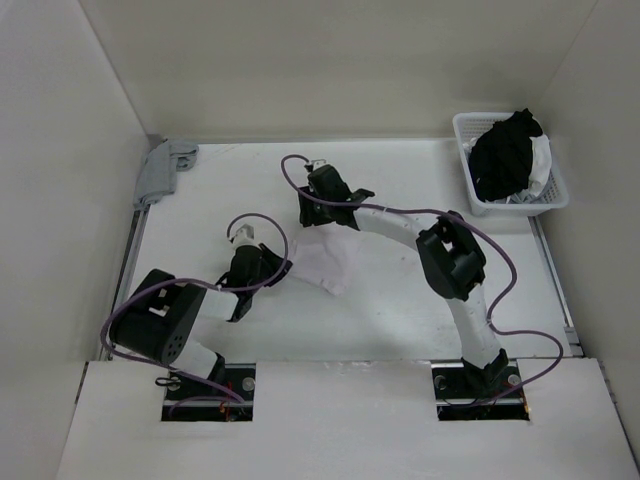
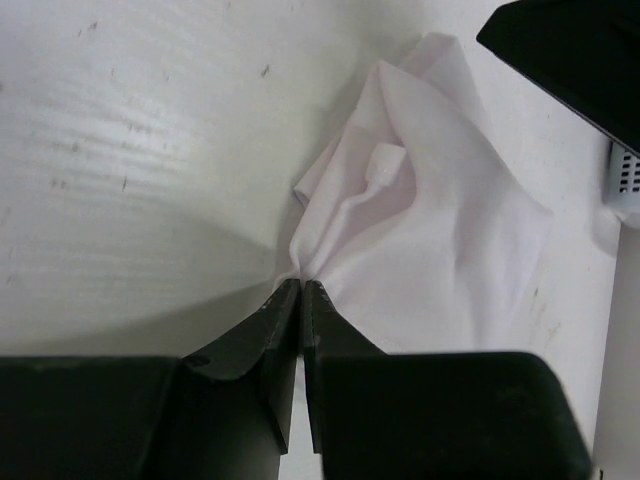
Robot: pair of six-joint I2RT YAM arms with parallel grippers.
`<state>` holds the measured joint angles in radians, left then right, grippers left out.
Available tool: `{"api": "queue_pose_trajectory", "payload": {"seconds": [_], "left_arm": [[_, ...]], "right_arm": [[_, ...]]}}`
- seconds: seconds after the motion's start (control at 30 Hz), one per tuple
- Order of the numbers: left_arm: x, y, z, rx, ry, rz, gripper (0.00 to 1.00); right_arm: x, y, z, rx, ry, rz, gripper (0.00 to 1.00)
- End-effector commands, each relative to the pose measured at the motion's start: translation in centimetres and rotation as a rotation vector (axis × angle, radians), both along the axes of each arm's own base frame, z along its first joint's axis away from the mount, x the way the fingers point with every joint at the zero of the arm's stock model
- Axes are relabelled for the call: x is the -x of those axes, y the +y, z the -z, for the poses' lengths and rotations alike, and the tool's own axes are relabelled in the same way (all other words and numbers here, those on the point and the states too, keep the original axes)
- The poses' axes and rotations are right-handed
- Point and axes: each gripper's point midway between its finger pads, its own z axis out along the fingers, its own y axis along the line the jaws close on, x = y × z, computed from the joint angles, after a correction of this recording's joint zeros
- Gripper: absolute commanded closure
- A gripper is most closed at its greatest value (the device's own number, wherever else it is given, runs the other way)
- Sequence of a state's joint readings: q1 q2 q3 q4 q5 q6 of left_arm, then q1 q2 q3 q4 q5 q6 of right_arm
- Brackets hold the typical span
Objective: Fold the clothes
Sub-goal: Fold the tank top
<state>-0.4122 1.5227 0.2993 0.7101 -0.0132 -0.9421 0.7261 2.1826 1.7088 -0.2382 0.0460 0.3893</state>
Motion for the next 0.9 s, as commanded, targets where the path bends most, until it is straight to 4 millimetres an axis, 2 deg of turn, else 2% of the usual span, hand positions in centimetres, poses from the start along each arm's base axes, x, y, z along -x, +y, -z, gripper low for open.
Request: {"api": "queue_pose_trajectory", "payload": {"seconds": [0.0, 0.1, 0.23, 0.43, 0.6, 0.7, 0.77, 0.87], "left_arm": [[3.1, 1.1, 2.1, -0.065, 0.091, 0.028, 0.95], [2.7, 1.2, 1.1, -0.055, 0.071, 0.018, 0.95], [2.3, 1.1, 0.2, -0.057, 0.045, 0.029, 0.94], [2.1, 0.8, 0.0, -0.049, 0.035, 0.039, 0.94], [2.5, 0.6, 0.4, -0.039, 0.046, 0.047, 0.94], [2.9, 0.8, 0.7, -0.047, 0.049, 0.047, 0.94], [3.0, 0.9, 0.8, -0.04, 0.054, 0.046, 0.94], [3.1, 1.0, 0.5, -0.038, 0.042, 0.048, 0.94]], "right_arm": [[0.9, -1.9, 1.1, 0.094, 0.038, -0.005, 0.5], [2.0, -2.5, 2.1, 0.096, 0.058, -0.01, 0.52], [2.5, -2.4, 1.5, 0.054, 0.053, -0.029, 0.55], [2.0, -2.1, -0.9, 0.019, -0.013, -0.021, 0.5], [0.9, -3.1, -3.5, 0.038, -0.1, 0.043, 0.5], [1.3, -2.5, -4.8, 0.02, -0.144, 0.025, 0.52], [2.2, -1.3, -4.4, 0.0, -0.113, -0.033, 0.58], [3.4, 0.4, -2.4, -0.018, -0.034, -0.101, 0.7]]}}
